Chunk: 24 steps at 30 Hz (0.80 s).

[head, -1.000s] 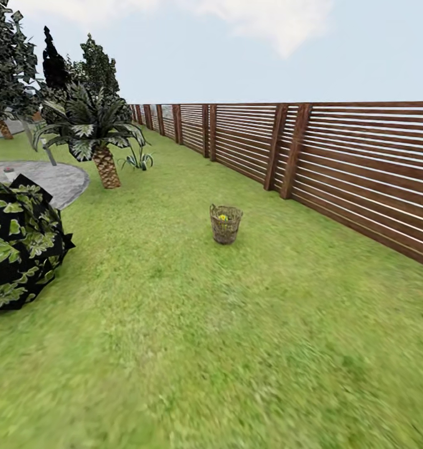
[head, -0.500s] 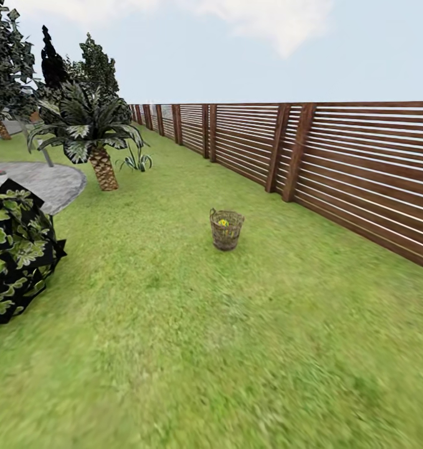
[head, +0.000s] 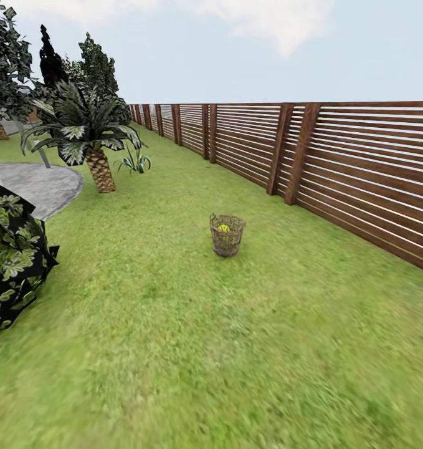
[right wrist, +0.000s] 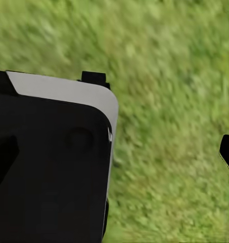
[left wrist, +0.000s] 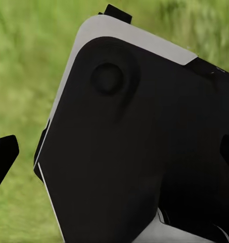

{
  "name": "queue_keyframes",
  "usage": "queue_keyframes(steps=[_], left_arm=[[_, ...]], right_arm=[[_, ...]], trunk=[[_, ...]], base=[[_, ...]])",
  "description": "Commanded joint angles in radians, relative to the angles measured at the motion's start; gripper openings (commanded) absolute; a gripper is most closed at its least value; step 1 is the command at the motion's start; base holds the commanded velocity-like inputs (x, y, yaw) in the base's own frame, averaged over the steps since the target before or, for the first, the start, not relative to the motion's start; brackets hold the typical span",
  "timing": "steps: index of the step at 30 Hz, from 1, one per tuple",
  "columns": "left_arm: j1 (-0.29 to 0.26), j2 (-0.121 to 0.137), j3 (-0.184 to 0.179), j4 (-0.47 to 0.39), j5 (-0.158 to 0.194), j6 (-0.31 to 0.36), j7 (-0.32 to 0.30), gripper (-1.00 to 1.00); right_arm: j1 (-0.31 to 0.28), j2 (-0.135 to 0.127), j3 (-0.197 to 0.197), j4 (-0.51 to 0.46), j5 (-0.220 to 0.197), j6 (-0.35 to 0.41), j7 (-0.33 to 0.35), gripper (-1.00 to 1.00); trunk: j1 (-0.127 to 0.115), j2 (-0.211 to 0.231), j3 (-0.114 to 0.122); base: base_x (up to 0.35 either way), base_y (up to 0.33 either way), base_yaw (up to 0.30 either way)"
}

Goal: Take the three Easter eggs out of the wicker basket on the lawn in the garden, then place them on the lawn next to a single tree (choose any tree) so that all three eggs are next to the same tree and none are left in the basket.

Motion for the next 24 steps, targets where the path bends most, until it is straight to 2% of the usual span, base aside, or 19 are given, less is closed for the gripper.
queue_keyframes(steps=[1,24], left_arm=[[-0.001,0.000,0.000,0.002,0.010,0.002,-0.001,1.00],[-0.002,0.000,0.000,0.002,0.009,0.002,-0.001,1.00]], right_arm=[[-0.002,0.000,0.000,0.004,0.011,-0.006,-0.005,1.00],[-0.002,0.002,-0.001,-0.001,0.011,-0.008,-0.006,1.00]], trunk=[[0.001,0.000,-0.001],[0.001,0.000,-0.001]], base=[[0.299,0.000,0.000],[0.298,0.000,0.000]])
